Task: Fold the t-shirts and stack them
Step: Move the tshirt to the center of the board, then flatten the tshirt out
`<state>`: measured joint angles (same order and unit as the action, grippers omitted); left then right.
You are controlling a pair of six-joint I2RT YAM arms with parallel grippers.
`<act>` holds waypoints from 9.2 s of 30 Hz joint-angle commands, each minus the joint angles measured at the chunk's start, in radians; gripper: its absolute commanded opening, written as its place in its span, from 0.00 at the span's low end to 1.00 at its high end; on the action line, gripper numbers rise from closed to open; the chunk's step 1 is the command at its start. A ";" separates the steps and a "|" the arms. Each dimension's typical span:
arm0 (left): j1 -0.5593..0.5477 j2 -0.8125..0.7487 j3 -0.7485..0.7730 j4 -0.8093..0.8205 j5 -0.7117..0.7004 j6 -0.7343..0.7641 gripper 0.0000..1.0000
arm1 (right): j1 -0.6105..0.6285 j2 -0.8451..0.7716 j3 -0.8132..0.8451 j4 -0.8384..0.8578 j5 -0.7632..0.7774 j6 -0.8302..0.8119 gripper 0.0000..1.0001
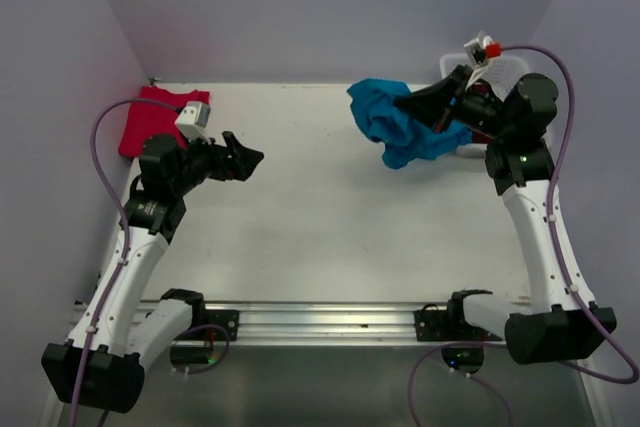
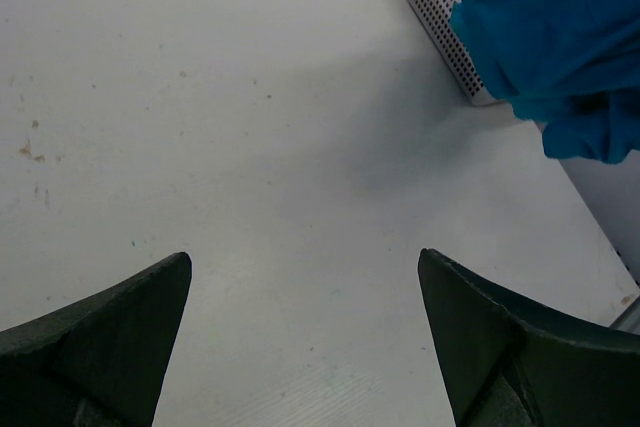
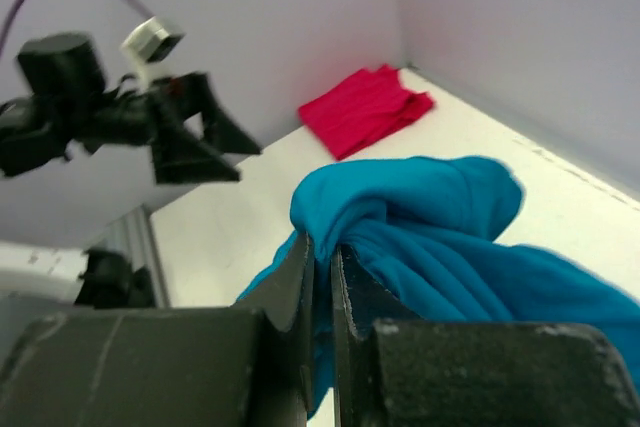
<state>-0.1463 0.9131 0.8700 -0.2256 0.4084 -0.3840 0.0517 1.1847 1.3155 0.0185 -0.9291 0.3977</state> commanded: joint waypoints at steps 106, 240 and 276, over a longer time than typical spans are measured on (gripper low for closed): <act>-0.078 1.289 0.997 0.170 0.199 -0.205 1.00 | 0.519 0.151 -0.105 -0.655 1.259 -0.062 0.99; -0.274 0.202 -0.040 -0.045 -0.625 -0.247 1.00 | 0.517 -0.039 -0.274 -0.669 1.419 0.012 0.99; -0.308 0.811 0.334 0.092 -0.738 0.165 0.00 | 0.519 -0.048 -0.268 -0.693 1.386 0.010 0.99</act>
<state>-0.4953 1.7908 1.1721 -0.2241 -0.2886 -0.0990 0.5694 1.1690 1.0409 -0.6712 0.4500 0.4107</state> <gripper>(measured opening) 0.012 0.986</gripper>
